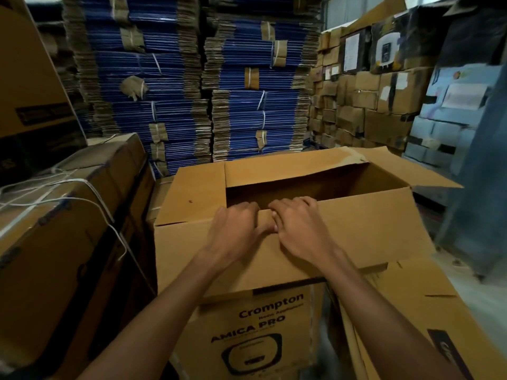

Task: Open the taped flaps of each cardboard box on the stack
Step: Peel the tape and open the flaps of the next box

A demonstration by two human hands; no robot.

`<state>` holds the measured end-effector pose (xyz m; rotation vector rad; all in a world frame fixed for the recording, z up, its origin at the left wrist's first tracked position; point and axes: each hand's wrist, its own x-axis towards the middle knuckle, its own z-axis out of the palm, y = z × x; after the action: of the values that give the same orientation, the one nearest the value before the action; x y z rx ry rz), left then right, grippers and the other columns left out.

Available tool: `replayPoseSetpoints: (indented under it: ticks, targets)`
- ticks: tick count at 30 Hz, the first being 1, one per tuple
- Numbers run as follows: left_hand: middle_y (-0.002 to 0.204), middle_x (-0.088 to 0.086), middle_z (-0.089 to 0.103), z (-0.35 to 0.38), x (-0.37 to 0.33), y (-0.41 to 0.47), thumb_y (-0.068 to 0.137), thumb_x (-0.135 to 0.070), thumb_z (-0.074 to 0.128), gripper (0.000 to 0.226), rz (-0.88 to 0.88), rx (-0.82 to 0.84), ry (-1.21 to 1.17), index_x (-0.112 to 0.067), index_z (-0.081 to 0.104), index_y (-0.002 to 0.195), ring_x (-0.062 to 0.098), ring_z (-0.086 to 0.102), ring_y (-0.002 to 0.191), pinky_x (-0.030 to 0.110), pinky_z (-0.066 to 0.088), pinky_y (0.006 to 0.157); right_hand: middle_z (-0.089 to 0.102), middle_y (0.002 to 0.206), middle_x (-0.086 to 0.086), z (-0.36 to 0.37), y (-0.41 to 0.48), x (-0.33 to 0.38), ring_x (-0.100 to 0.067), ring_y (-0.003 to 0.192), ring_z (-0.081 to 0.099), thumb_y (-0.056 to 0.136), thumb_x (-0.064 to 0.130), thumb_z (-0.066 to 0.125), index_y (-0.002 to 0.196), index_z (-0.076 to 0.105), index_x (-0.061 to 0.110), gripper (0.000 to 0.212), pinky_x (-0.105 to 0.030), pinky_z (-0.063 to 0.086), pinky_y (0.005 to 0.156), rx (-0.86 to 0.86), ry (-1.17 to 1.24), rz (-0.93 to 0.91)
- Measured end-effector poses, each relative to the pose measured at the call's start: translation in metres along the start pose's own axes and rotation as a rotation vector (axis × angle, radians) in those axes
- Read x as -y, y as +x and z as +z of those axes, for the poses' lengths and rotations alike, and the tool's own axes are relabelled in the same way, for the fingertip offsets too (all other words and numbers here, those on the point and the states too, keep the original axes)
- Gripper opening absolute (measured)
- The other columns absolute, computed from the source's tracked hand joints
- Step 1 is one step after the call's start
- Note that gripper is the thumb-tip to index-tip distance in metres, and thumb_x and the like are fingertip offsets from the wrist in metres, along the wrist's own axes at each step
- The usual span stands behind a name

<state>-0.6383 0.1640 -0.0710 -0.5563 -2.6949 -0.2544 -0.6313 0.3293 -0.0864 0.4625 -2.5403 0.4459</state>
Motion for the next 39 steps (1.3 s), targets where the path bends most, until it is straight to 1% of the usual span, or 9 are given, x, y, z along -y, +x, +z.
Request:
replayPoseSetpoints:
  ticks: [4, 11, 15, 17, 20, 24, 28, 35, 39]
  targets:
    - [0.086, -0.001, 0.063, -0.017, 0.007, -0.006, 0.1, -0.068, 0.028, 0.056, 0.021, 0.056, 0.185, -0.022, 0.059, 0.097, 0.017, 0.058, 0.078, 0.036, 0.047, 0.085, 0.066, 0.1, 0.007, 0.021, -0.003, -0.004, -0.014, 0.093, 0.053, 0.105, 0.033, 0.032, 0.11, 0.063, 0.026, 0.033, -0.036, 0.032, 0.094, -0.132, 0.019, 0.0]
    - [0.126, 0.007, 0.067, -0.07, 0.031, 0.004, 0.102, -0.055, 0.038, 0.05, -0.125, -0.195, 0.436, -0.019, 0.062, 0.127, 0.024, 0.055, 0.127, 0.045, 0.03, 0.116, 0.064, 0.096, 0.006, 0.033, -0.008, -0.009, -0.015, 0.09, 0.052, 0.105, 0.031, 0.034, 0.108, 0.064, 0.023, 0.031, -0.039, 0.035, 0.093, -0.233, 0.01, -0.025]
    - [0.105, 0.009, 0.073, -0.096, 0.087, -0.009, 0.101, -0.062, 0.031, 0.059, -0.382, -0.245, 0.523, -0.017, 0.065, 0.121, 0.028, 0.062, 0.115, 0.049, 0.021, 0.115, 0.062, 0.096, 0.007, 0.036, -0.01, -0.009, -0.014, 0.09, 0.05, 0.104, 0.028, 0.037, 0.107, 0.063, 0.023, 0.027, -0.039, 0.035, 0.094, -0.261, 0.021, -0.029]
    - [0.1, 0.011, 0.072, -0.098, 0.109, -0.018, 0.1, -0.067, 0.023, 0.07, -0.587, -0.162, 0.471, -0.014, 0.064, 0.121, 0.032, 0.063, 0.113, 0.059, 0.014, 0.117, 0.061, 0.094, 0.006, 0.038, -0.009, -0.007, -0.015, 0.089, 0.05, 0.103, 0.028, 0.038, 0.106, 0.063, 0.023, 0.026, -0.039, 0.034, 0.093, -0.274, 0.012, -0.026]
    - [0.124, 0.013, 0.067, -0.078, 0.128, -0.024, 0.096, -0.076, 0.016, 0.081, -0.716, 0.057, 0.4, -0.017, 0.054, 0.136, 0.036, 0.057, 0.126, 0.07, 0.006, 0.116, 0.06, 0.092, 0.004, 0.04, -0.008, -0.005, -0.017, 0.087, 0.05, 0.101, 0.027, 0.04, 0.103, 0.063, 0.021, 0.024, -0.041, 0.035, 0.092, -0.304, 0.01, -0.028]
    - [0.137, 0.016, 0.057, -0.042, 0.132, -0.015, 0.088, -0.082, 0.036, 0.084, -0.782, 0.164, 0.076, -0.018, 0.044, 0.142, 0.04, 0.055, 0.124, 0.063, 0.044, 0.104, 0.06, 0.091, 0.002, 0.044, -0.009, -0.007, -0.018, 0.086, 0.051, 0.099, 0.025, 0.043, 0.102, 0.065, 0.018, 0.023, -0.043, 0.036, 0.091, -0.334, 0.022, -0.039]
    - [0.155, 0.016, 0.043, -0.034, 0.122, 0.005, 0.091, -0.074, 0.049, 0.091, -0.859, 0.145, -0.167, -0.016, 0.025, 0.157, 0.04, 0.045, 0.137, 0.059, 0.042, 0.109, 0.059, 0.089, 0.003, 0.043, -0.01, -0.006, -0.018, 0.084, 0.05, 0.099, 0.027, 0.042, 0.1, 0.064, 0.018, 0.024, -0.043, 0.035, 0.091, -0.325, 0.002, -0.029]
    - [0.145, 0.015, 0.051, -0.02, 0.117, 0.009, 0.088, -0.062, 0.061, 0.081, -0.901, 0.067, -0.083, -0.022, 0.03, 0.151, 0.039, 0.052, 0.127, 0.061, 0.042, 0.105, 0.063, 0.075, 0.007, 0.009, 0.024, 0.009, -0.012, 0.069, 0.057, 0.103, 0.03, 0.041, 0.092, 0.067, 0.025, 0.028, -0.038, 0.045, 0.085, -0.016, 0.027, 0.098]
    - [0.148, 0.016, 0.049, -0.026, 0.112, 0.004, 0.092, -0.057, 0.058, 0.076, -0.899, 0.069, -0.075, -0.022, 0.029, 0.152, 0.04, 0.049, 0.13, 0.057, 0.039, 0.105, 0.066, 0.106, 0.004, -0.007, 0.075, 0.011, -0.016, 0.099, 0.062, 0.102, 0.033, 0.055, 0.114, 0.07, 0.026, 0.02, -0.042, 0.05, 0.095, 0.46, 0.129, 0.255]
